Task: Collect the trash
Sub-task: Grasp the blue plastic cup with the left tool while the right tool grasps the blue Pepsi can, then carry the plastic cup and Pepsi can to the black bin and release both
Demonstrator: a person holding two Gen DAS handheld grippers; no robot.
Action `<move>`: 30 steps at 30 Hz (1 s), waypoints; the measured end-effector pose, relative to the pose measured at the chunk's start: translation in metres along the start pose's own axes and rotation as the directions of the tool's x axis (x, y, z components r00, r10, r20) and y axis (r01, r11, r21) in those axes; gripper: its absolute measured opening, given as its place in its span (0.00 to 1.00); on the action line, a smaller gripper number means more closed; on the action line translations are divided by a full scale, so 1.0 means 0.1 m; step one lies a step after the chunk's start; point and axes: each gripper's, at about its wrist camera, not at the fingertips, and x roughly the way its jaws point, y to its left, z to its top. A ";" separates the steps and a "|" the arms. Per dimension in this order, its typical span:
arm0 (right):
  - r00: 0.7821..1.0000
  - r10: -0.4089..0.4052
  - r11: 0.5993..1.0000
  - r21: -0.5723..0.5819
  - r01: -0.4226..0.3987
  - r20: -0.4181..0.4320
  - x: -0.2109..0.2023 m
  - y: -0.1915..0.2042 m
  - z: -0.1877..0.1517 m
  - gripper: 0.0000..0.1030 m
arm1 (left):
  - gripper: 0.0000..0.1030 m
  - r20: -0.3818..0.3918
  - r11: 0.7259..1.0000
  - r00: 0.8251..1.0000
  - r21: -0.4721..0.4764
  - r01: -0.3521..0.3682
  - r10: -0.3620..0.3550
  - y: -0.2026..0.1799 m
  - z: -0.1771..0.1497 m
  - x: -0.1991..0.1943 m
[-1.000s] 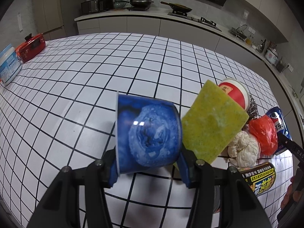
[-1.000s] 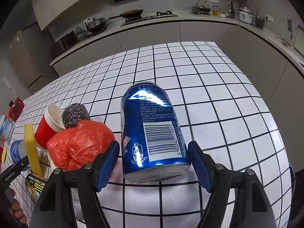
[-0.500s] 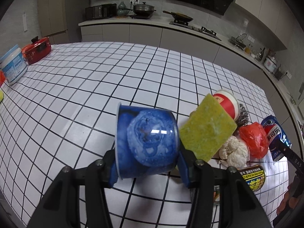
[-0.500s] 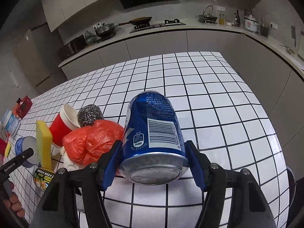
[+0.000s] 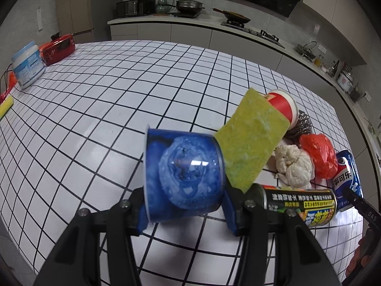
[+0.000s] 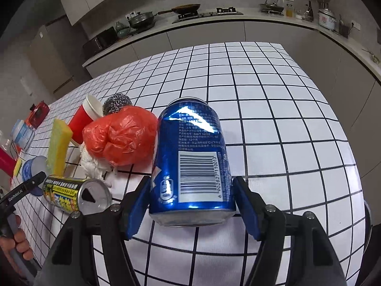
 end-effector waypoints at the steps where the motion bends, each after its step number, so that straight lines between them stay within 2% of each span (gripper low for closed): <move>1: 1.000 -0.005 1.000 -0.006 0.005 -0.004 0.02 0.01 0.01 0.72 | 0.50 -0.002 1.000 1.000 0.004 0.000 0.000 0.00 0.01 0.01; 6: 1.000 -0.021 1.000 0.005 0.021 -0.021 0.14 0.04 0.06 0.72 | 0.51 -0.020 1.000 1.000 0.025 0.009 -0.008 -0.01 0.03 0.08; 8: 1.000 -0.011 0.999 0.029 0.012 -0.021 0.17 0.03 0.06 0.66 | 0.50 -0.017 1.000 1.000 0.018 0.021 -0.021 0.02 0.04 0.10; 9: 1.000 -0.006 0.999 0.041 0.007 -0.020 0.17 0.03 0.05 0.66 | 0.50 -0.014 1.000 1.000 0.017 0.023 -0.023 0.04 0.03 0.09; 18: 0.998 -0.006 0.999 0.047 0.003 0.067 -0.12 0.07 -0.03 0.65 | 0.49 0.075 0.999 0.996 0.016 0.043 -0.044 0.08 0.03 -0.27; 24: 0.988 -0.023 0.999 0.044 0.016 0.151 -0.50 -0.10 -0.14 0.65 | 0.49 0.137 0.995 0.987 0.063 0.077 -0.085 -0.27 -0.07 -0.68; 30: 0.976 -0.090 0.993 0.097 0.071 0.198 -0.92 -0.67 -0.36 0.65 | 0.49 0.105 0.970 0.972 0.147 0.194 -0.210 -0.94 -0.30 -0.86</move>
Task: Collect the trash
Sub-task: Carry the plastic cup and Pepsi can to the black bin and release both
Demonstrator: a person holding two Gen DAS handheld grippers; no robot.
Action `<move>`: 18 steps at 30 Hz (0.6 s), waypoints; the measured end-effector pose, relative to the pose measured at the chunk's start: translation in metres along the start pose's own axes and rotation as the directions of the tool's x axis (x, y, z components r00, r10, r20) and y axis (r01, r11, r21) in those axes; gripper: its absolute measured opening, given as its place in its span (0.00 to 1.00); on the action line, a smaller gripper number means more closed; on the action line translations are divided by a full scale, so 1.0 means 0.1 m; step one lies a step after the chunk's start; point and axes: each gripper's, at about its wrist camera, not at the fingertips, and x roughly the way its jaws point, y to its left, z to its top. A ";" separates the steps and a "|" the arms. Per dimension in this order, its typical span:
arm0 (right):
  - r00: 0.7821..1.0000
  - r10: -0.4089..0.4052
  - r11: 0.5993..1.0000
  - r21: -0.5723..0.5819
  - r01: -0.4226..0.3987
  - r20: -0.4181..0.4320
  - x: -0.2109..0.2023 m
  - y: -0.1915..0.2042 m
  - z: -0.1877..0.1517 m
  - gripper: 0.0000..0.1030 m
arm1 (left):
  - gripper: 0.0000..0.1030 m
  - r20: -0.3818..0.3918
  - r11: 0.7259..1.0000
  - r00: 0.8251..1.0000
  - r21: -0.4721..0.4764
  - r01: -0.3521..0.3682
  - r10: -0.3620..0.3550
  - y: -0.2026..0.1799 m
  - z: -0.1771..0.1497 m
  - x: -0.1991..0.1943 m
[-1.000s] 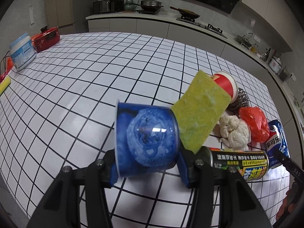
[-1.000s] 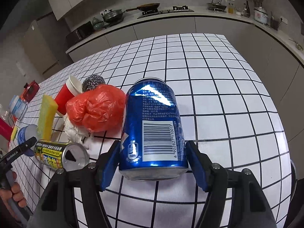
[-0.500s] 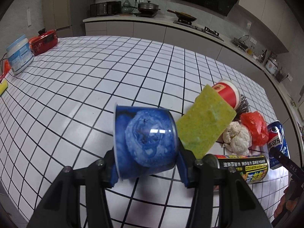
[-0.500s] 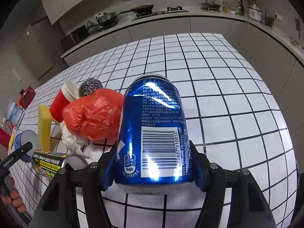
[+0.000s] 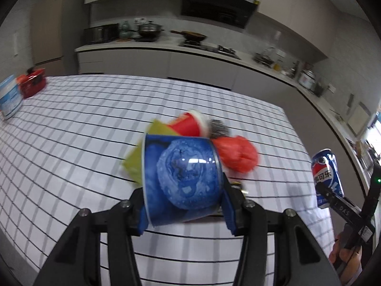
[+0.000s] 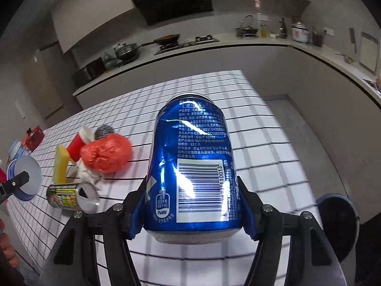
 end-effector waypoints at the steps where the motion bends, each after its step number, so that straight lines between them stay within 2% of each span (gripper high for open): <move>1: 1.000 -0.016 1.000 0.027 0.016 0.005 -0.09 -0.15 -0.03 0.65 | 0.49 -0.015 0.999 0.999 0.018 0.033 -0.033 -0.15 -0.03 0.03; 4: 0.996 -0.090 0.991 0.104 0.087 0.026 -0.35 -0.59 -0.14 0.65 | 0.49 -0.066 0.985 0.987 0.081 0.150 -0.145 -0.60 -0.12 0.13; 6: 0.988 -0.152 0.977 0.155 0.146 0.027 -0.52 -0.86 -0.25 0.65 | 0.49 -0.105 0.961 0.969 0.140 0.237 -0.223 -0.94 -0.19 0.22; 9: 0.969 -0.246 0.942 0.233 0.241 -0.007 -0.81 -1.34 -0.45 0.65 | 0.49 -0.176 0.921 0.933 0.183 0.344 -0.314 -1.42 -0.30 0.31; 12: 0.947 -0.315 0.907 0.276 0.319 -0.060 -0.96 -1.85 -0.64 0.65 | 0.49 -0.224 0.886 0.910 0.238 0.397 -0.348 -1.95 -0.42 0.34; 14: 0.944 -0.317 0.888 0.322 0.330 -0.091 -1.00 -2.19 -0.79 0.65 | 0.49 -0.276 0.860 0.888 0.263 0.437 -0.367 -2.32 -0.52 0.38; 18: 0.940 -0.303 0.875 0.343 0.341 -0.159 -0.87 -2.81 -1.06 0.65 | 0.49 -0.335 0.822 0.869 0.323 0.469 -0.364 -3.11 -0.71 0.48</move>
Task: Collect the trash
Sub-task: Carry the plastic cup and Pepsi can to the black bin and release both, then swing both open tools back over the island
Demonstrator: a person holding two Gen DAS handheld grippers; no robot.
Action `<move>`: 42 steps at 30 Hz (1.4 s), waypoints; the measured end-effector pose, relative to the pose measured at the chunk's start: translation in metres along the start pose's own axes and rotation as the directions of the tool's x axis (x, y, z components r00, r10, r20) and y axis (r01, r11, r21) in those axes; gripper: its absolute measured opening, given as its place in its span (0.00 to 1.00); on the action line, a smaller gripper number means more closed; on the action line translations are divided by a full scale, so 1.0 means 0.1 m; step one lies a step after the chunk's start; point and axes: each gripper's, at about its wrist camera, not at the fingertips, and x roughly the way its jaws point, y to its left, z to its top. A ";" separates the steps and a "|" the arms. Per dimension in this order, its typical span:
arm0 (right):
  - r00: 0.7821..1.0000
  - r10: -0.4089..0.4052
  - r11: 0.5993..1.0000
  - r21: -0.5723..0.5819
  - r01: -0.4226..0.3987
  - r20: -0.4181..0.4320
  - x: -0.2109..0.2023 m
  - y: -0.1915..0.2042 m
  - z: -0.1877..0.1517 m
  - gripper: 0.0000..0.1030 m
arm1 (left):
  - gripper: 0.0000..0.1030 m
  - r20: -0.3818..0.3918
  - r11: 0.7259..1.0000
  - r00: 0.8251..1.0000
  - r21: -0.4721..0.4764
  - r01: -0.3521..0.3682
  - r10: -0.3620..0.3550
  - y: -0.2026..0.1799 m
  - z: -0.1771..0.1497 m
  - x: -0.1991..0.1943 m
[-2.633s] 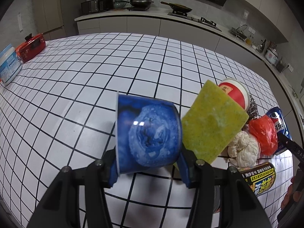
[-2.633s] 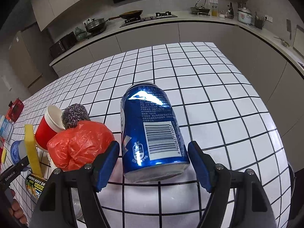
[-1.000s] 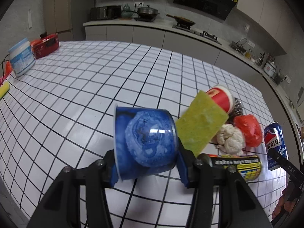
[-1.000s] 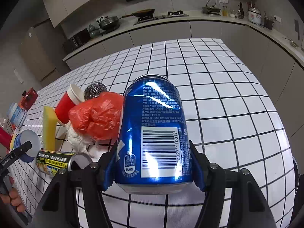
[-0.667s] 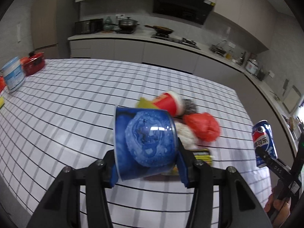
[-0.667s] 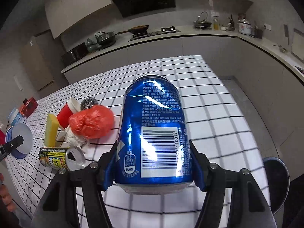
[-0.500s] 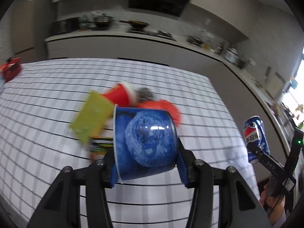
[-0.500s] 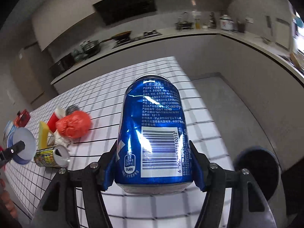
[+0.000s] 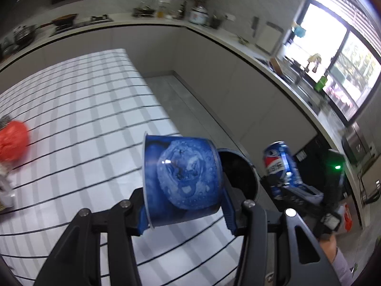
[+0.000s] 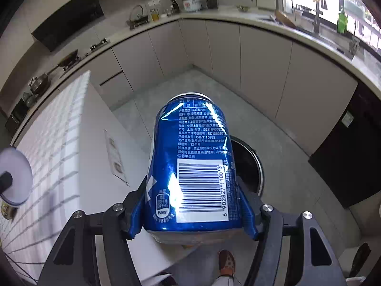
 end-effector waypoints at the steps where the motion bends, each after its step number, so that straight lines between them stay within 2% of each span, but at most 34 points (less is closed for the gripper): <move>1: 1.000 0.011 1.000 -0.005 -0.011 -0.023 0.13 -0.13 0.02 0.65 | 0.49 -0.012 1.000 1.000 0.009 -0.003 0.003 -0.13 0.05 0.12; 5: 0.991 0.059 0.998 -0.017 -0.061 -0.120 0.65 -0.51 0.10 0.65 | 0.49 -0.109 1.000 0.994 -0.012 0.015 -0.016 -0.64 0.13 0.70; 10: 0.974 0.091 0.992 -0.067 -0.107 -0.208 1.12 -0.71 0.17 0.66 | 0.49 -0.227 0.997 0.973 -0.048 -0.056 0.044 -0.95 0.18 1.52; 14: 0.956 0.107 0.987 -0.084 -0.134 -0.274 1.39 -0.77 0.20 0.67 | 0.50 -0.282 0.992 0.953 -0.033 -0.122 0.108 -1.09 0.15 1.91; 16: 0.953 0.089 0.988 -0.098 -0.122 -0.290 1.48 -0.82 0.24 0.71 | 0.54 -0.312 0.988 0.941 -0.032 -0.151 0.134 -1.12 0.10 2.02; 18: 0.953 0.087 0.988 -0.097 -0.120 -0.289 1.48 -0.85 0.28 0.71 | 0.65 -0.335 0.981 0.927 -0.037 -0.189 0.166 -1.12 0.13 2.09; 19: 0.954 0.088 0.988 -0.098 -0.120 -0.286 1.48 -0.86 0.30 0.71 | 0.66 -0.337 0.980 0.925 -0.038 -0.197 0.173 -1.11 0.13 2.09; 22: 0.961 0.087 0.990 -0.088 -0.114 -0.263 1.38 -0.96 0.39 0.71 | 0.66 -0.306 0.981 0.936 -0.038 -0.192 0.172 -1.13 0.22 1.93; 24: 0.967 0.092 0.991 -0.076 -0.113 -0.238 1.28 -1.02 0.43 0.71 | 0.66 -0.268 0.984 0.951 -0.045 -0.171 0.153 -1.17 0.25 1.72; 26: 0.972 0.104 0.990 -0.069 -0.121 -0.209 1.14 -1.06 0.48 0.71 | 0.66 -0.212 0.987 0.968 -0.062 -0.151 0.134 -1.13 0.32 1.37; 28: 0.978 0.114 0.988 -0.079 -0.129 -0.176 0.97 -1.03 0.51 0.71 | 0.67 -0.162 0.987 0.978 -0.074 -0.145 0.131 -1.05 0.38 1.06; 31: 0.981 0.149 0.982 -0.094 -0.161 -0.128 0.70 -0.92 0.55 0.71 | 0.68 -0.092 0.980 0.985 -0.120 -0.157 0.146 -0.80 0.36 0.51; 34: 0.979 0.193 0.972 -0.123 -0.200 -0.069 0.38 -0.62 0.60 0.71 | 0.68 -0.035 0.964 0.977 -0.161 -0.212 0.209 -0.43 0.28 0.05; 37: 0.968 0.250 0.955 -0.161 -0.251 -0.029 0.09 -0.21 0.61 0.71 | 0.69 -0.011 0.933 0.959 -0.228 -0.277 0.282 0.04 0.11 -0.39; 42: 0.938 0.345 0.907 -0.248 -0.342 -0.029 -0.30 0.67 0.41 0.71 | 0.69 -0.016 0.842 0.910 -0.373 -0.389 0.413 1.14 -0.44 -1.21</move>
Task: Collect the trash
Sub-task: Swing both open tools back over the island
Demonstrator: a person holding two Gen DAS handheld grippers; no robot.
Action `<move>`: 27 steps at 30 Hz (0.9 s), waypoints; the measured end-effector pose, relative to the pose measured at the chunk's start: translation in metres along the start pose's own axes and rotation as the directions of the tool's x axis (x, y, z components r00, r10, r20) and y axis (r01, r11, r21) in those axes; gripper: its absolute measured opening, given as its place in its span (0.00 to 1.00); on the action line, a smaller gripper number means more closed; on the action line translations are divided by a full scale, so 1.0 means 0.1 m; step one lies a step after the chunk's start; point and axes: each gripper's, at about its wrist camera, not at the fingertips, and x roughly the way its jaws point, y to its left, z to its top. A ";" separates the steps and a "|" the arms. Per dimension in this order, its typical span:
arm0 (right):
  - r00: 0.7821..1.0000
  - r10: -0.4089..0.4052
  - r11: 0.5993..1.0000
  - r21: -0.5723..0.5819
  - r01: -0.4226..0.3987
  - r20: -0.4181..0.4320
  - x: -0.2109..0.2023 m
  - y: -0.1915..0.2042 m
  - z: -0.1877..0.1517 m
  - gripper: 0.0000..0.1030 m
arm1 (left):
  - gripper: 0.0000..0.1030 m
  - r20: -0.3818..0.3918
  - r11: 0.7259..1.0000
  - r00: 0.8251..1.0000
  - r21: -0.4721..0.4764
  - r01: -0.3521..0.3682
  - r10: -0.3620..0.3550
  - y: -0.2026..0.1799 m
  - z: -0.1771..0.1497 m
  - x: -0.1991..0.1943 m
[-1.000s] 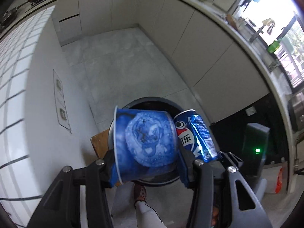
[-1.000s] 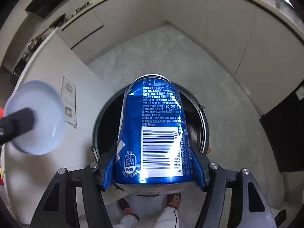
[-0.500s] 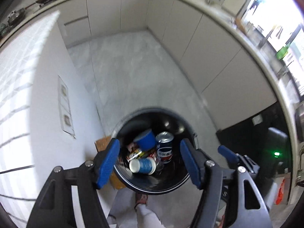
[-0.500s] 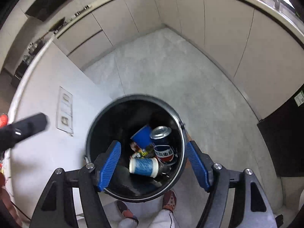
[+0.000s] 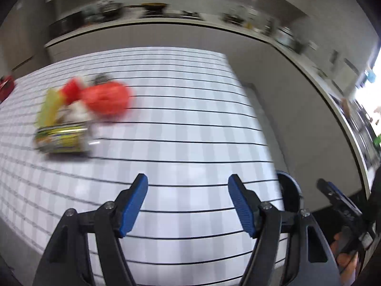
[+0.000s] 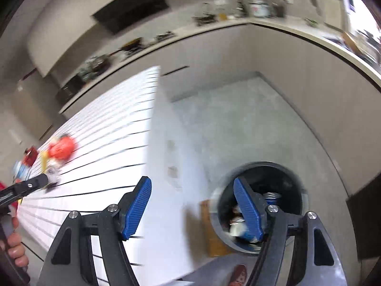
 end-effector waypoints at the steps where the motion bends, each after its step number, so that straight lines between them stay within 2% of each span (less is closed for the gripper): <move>1: 1.000 0.012 1.000 -0.016 -0.012 0.001 0.01 0.19 -0.01 0.71 | 0.69 0.006 0.999 1.000 -0.024 -0.022 0.022 0.23 -0.01 -0.04; 5: 0.998 0.060 0.997 -0.057 -0.060 -0.009 0.20 0.96 -0.15 0.71 | 0.69 0.015 0.988 0.993 -0.104 -0.116 0.118 1.20 -0.05 -0.13; 9: 0.995 0.094 0.989 -0.109 -0.097 -0.038 0.44 1.66 -0.26 0.71 | 0.69 0.008 0.976 0.989 -0.165 -0.144 0.147 1.68 -0.07 -0.14; 13: 0.987 0.133 0.977 -0.155 -0.145 -0.085 0.65 2.19 -0.32 0.71 | 0.69 -0.003 0.968 0.989 -0.207 -0.145 0.147 1.87 -0.04 -0.15; 20: 0.967 0.217 0.931 -0.271 -0.246 -0.133 0.89 2.73 -0.28 0.71 | 0.69 -0.007 0.946 0.983 -0.271 -0.178 0.183 2.05 -0.02 -0.13; 27: 0.918 0.334 0.851 -0.349 -0.391 -0.215 1.23 3.24 -0.23 0.71 | 0.69 0.006 0.917 0.970 -0.327 -0.229 0.244 2.19 -0.03 -0.21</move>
